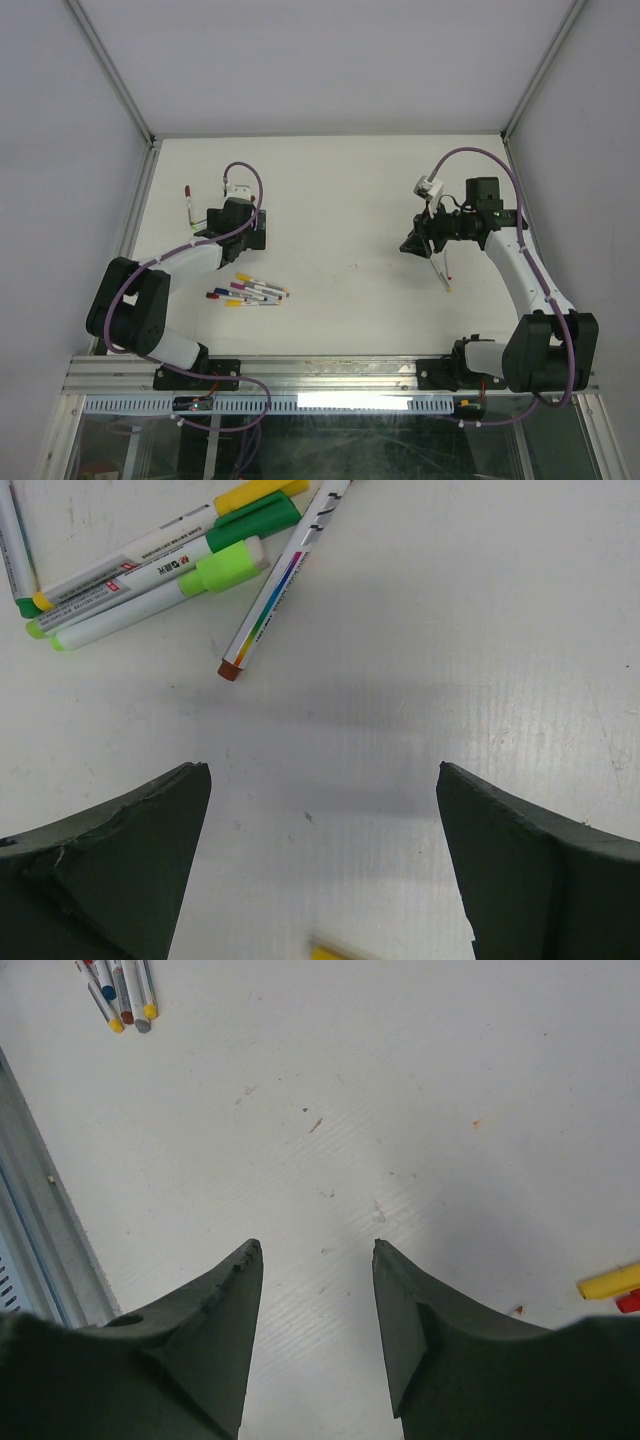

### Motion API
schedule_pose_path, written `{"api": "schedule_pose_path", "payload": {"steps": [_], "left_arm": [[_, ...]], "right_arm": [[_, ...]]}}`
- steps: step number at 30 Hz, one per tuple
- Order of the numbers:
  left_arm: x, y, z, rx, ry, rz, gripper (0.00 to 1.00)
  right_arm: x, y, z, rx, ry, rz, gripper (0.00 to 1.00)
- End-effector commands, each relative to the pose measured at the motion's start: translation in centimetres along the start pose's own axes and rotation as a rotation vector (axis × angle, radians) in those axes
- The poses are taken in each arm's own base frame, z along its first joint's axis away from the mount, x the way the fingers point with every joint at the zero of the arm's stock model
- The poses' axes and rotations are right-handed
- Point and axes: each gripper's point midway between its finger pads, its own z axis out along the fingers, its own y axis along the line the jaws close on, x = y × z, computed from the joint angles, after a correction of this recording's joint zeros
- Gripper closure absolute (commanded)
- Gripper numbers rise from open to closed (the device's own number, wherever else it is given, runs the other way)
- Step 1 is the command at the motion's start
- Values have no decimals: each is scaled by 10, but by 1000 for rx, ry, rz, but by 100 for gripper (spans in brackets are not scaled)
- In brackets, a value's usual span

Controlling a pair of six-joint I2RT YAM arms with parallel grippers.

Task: Open the pen caps
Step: Move the pen to the center of the board.

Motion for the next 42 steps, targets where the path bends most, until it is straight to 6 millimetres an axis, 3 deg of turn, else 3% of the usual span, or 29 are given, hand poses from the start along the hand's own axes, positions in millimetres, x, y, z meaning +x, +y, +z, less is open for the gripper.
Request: {"api": "schedule_pose_path", "payload": {"steps": [1,42], "left_arm": [[-24,0,1,9,-51,-11,1],[-23,-1,3,17,-41,-9,1]], "right_arm": [[-4,-2,-2,4,-10,-23,49],[-3,-1,-1,-1,-11,-20,49]]}}
